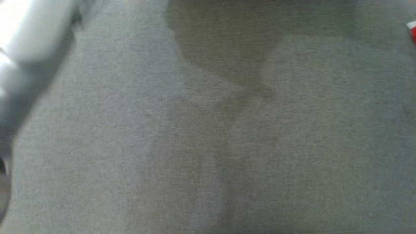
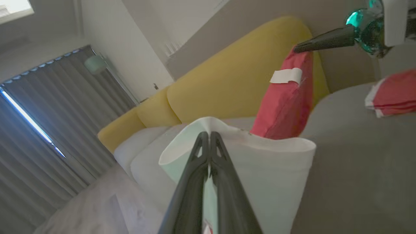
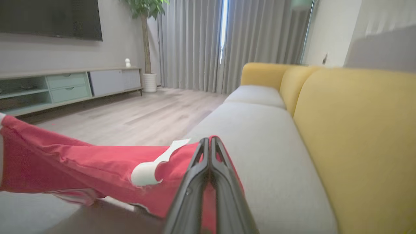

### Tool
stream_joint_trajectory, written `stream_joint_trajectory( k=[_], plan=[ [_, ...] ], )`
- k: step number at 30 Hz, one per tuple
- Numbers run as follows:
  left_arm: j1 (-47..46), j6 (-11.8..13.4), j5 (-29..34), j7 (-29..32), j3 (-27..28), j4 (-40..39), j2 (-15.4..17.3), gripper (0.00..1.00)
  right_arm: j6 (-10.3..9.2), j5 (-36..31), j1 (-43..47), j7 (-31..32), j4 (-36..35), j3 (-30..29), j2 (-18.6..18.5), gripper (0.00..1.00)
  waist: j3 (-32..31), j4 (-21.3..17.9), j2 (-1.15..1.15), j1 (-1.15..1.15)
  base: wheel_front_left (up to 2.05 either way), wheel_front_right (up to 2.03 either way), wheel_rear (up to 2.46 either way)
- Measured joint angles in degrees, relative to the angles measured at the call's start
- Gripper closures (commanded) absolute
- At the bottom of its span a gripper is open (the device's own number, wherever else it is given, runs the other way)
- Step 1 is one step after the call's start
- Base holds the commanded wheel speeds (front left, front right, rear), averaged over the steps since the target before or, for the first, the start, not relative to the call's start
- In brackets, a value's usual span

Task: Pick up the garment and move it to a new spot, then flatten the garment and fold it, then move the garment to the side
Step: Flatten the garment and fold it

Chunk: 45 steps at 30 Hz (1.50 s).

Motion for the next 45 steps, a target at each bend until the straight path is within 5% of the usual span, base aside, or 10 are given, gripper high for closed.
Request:
stream_joint_trajectory(
  k=[8, 17, 28, 32, 38, 45],
  plan=[
    [20.8, 3.2, 0.0, -0.7, -7.0, -11.9, 5.0, 1.0, 0.0, 3.9, 18.6, 0.0, -2.9, -0.3, -0.8, 1.0, -3.5, 0.7, 0.0, -0.02, 0.0, 0.0, 0.0],
    [42.7, 9.2, -4.1, 5.6, -14.2, -29.7, 12.1, 1.0, 0.0, 5.1, 43.1, 0.0, -9.8, -4.3, -1.7, 1.0, -11.9, -0.8, 0.01, -0.04, 0.0, 0.0, 0.0],
    [51.9, 11.7, -5.6, 16.9, -16.1, -45.9, 18.2, 1.0, 0.0, 4.7, 63.4, 0.0, -19.6, -13.3, -2.5, 1.0, -17.3, -2.8, 0.01, -0.03, 0.0, 0.0, 0.0],
    [49.3, 11.1, -5.5, 18.0, -15.2, -46.2, 19.8, 1.0, 0.0, 3.2, 63.6, 0.0, -21.5, -16.4, -2.1, 1.0, -16.2, -3.0, 0.01, -0.02, 0.0, 0.0, 0.0],
    [40.0, 6.4, -3.3, 18.1, -13.2, -40.1, 19.6, 1.0, 0.0, 1.4, 59.7, 0.0, -21.0, -18.5, -0.9, 1.0, -12.8, -2.8, 0.0, -0.01, 0.0, 0.0, 0.0],
    [28.2, 1.5, 0.5, 14.3, -12.1, -27.3, 14.1, 1.0, 0.0, 0.2, 50.0, 0.1, -17.6, -18.7, 0.4, 1.0, -7.5, -2.2, 0.0, 0.0, 0.0, 0.0, 0.0]
  ],
)
